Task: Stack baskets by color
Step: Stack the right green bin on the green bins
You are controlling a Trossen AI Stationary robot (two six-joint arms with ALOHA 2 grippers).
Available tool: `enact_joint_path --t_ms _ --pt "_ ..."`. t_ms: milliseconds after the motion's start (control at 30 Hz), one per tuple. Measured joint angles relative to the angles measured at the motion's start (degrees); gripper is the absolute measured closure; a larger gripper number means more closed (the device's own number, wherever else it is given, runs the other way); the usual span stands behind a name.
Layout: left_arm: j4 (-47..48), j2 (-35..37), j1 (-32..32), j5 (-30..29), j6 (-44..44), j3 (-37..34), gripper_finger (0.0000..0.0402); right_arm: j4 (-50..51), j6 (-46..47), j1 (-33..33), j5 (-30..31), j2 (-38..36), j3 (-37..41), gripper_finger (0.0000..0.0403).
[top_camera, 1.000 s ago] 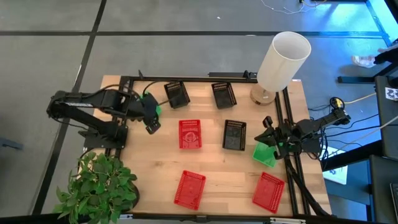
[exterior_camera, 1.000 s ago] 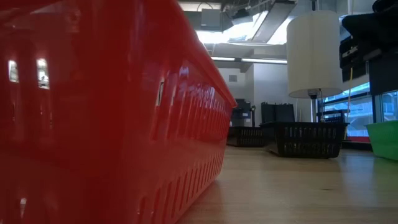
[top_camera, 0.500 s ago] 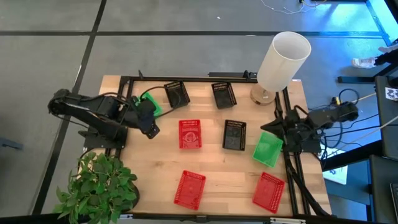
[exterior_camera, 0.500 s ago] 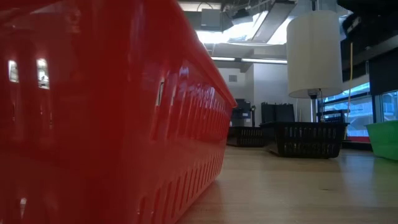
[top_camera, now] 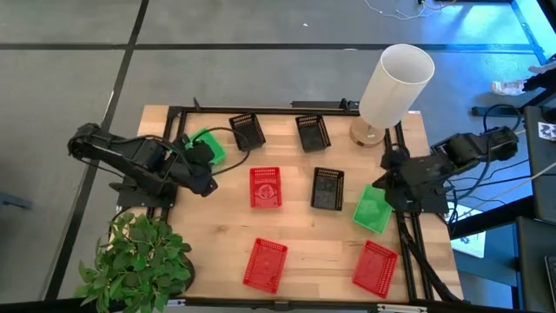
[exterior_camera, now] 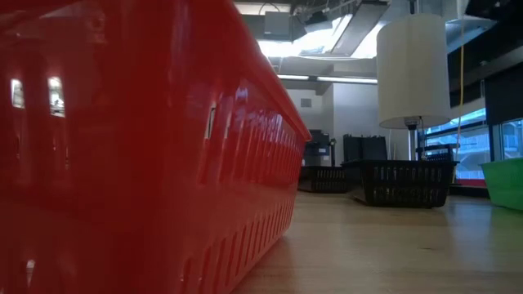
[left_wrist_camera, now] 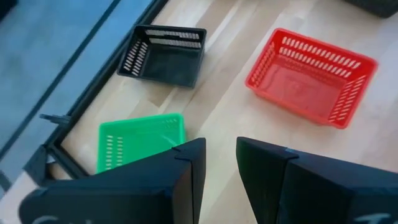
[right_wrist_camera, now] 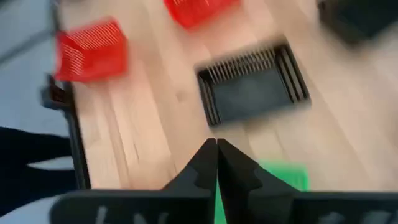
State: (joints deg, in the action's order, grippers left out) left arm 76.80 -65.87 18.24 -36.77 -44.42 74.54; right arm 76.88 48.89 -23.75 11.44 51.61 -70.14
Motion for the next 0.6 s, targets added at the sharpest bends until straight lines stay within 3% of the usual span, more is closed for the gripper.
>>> enact_joint_path --t_ms 100,267,467,600 --pt "0.9 0.0 0.44 -0.74 0.02 0.0 0.032 5.66 3.87 0.0 -2.95 4.03 -3.88 0.0368" --pt "0.96 0.0 1.28 -0.89 1.5 0.0 0.032 6.79 4.06 0.0 -5.96 8.29 -6.55 0.034" --pt "0.96 0.0 1.46 -1.12 1.51 0.0 0.032 7.14 -0.25 0.0 -8.61 12.04 -5.11 0.0306" --pt "0.96 0.0 1.46 -1.1 1.51 0.0 0.032 4.64 -3.89 -0.37 -14.07 14.24 -1.63 0.0296"
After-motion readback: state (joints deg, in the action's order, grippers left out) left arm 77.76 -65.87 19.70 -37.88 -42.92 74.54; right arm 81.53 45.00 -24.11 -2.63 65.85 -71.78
